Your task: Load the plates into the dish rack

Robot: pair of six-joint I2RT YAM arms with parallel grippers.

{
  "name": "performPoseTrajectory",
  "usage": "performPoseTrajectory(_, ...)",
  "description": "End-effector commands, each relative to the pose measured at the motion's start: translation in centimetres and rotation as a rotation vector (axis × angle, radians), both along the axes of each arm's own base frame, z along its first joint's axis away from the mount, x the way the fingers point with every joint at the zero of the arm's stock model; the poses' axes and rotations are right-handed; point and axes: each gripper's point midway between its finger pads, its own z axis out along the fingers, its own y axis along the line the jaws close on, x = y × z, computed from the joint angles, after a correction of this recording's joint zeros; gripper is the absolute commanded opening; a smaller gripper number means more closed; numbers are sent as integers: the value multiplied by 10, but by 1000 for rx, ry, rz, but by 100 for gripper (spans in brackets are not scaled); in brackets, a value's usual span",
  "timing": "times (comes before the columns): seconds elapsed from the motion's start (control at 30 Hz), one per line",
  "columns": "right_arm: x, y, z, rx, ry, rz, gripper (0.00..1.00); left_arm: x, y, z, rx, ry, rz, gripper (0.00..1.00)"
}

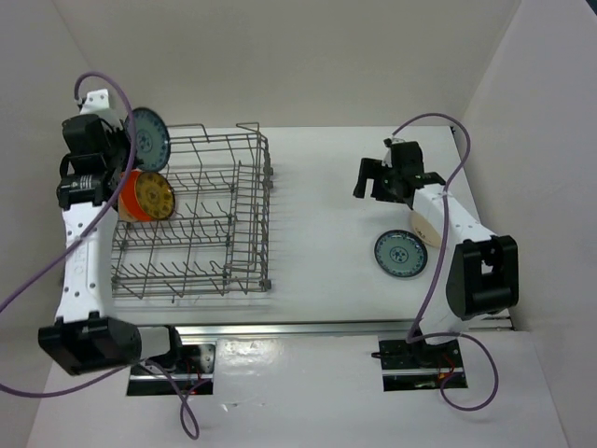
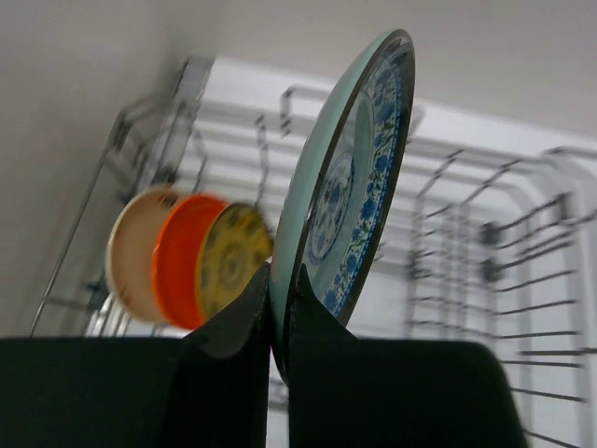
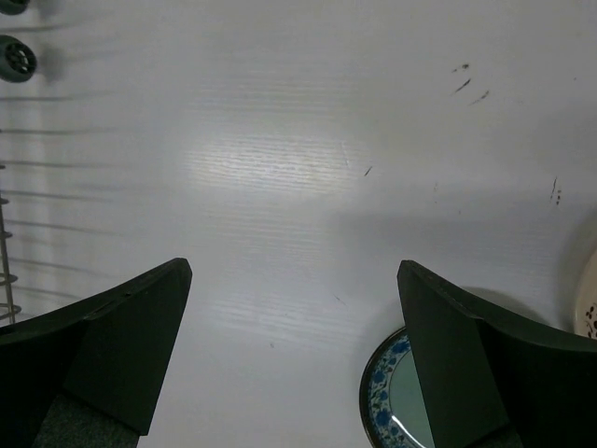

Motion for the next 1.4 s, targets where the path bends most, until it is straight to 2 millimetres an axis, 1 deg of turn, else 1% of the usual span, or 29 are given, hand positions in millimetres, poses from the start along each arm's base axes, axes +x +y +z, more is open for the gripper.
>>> performPoseTrajectory(0.0,11,0,3,15,-29,-9,100,4,38,-50,35,142,56,0)
performPoseTrajectory(0.03,11,0,2,15,-29,-9,100,5,49,-57,25,161,77,0)
performPoseTrajectory(0.07,11,0,2,15,-29,-9,100,8,56,-74,31,205,79,0)
performPoseTrajectory(0.13,11,-5,0,15,-28,-19,100,13,64,-83,47,230,104,0)
performPoseTrajectory(0.17,12,-11,3,16,-37,-33,100,16,68,-86,61,236,115,0)
performPoseTrajectory(0.2,10,-11,0,14,-28,-33,100,18,72,-95,70,262,123,0)
performPoseTrajectory(0.27,12,-20,0,20,-27,-52,100,19,74,-107,78,295,125,0)
performPoseTrajectory(0.33,10,-23,-4,25,-17,-57,100,20,75,-117,72,319,123,0)
performPoseTrajectory(0.4,10,-26,-7,30,-7,-59,100,20,70,-134,75,355,105,0)
performPoseTrajectory(0.43,13,-25,-4,31,-16,-59,100,18,70,-138,73,364,104,0)
performPoseTrajectory(0.5,12,-24,-7,37,-6,-52,100,18,67,-150,99,397,111,0)
performPoseTrajectory(0.63,15,-24,-8,36,-5,-52,100,19,69,-171,143,465,135,0)
performPoseTrajectory(0.67,15,-24,-8,36,-5,-52,100,20,66,-171,145,465,126,0)
performPoseTrajectory(0.73,16,-31,-4,52,-10,-87,100,24,63,-184,131,493,104,0)
performPoseTrajectory(0.77,14,-31,-8,51,1,-87,100,27,62,-184,126,491,95,0)
performPoseTrajectory(0.83,17,-44,3,62,-30,-126,100,32,58,-192,102,502,76,0)
performPoseTrajectory(0.87,17,-44,3,62,-30,-126,100,30,57,-198,97,524,73,0)
performPoseTrajectory(0.93,16,-61,10,39,-47,-176,100,33,51,-206,65,541,44,0)
performPoseTrajectory(0.97,14,-63,8,34,-38,-195,100,31,49,-213,55,563,33,0)
performPoseTrajectory(1.0,14,-66,13,23,-53,-208,100,36,47,-219,36,572,29,0)
performPoseTrajectory(1.03,14,-77,18,-2,-70,-247,100,35,41,-223,14,590,-2,0)
performPoseTrajectory(1.1,10,-82,18,-14,-65,-276,100,37,37,-232,-9,621,-27,0)
performPoseTrajectory(1.13,10,-90,22,-27,-77,-303,100,38,34,-231,-26,631,-33,0)
performPoseTrajectory(1.17,10,-92,22,-35,-78,-312,100,36,34,-236,-31,649,-34,0)
performPoseTrajectory(1.2,8,-94,23,-44,-79,-321,100,39,35,-231,-28,635,-33,0)
performPoseTrajectory(1.23,8,-99,23,-54,-80,-349,100,37,32,-236,-38,652,-43,0)
performPoseTrajectory(1.27,8,-104,27,-52,-89,-376,100,37,32,-236,-39,653,-43,6)
performPoseTrajectory(1.33,6,-111,25,-70,-81,-414,100,36,30,-237,-47,659,-53,18)
performPoseTrajectory(1.37,1,-116,20,-74,-60,-439,100,38,30,-229,-41,639,-51,30)
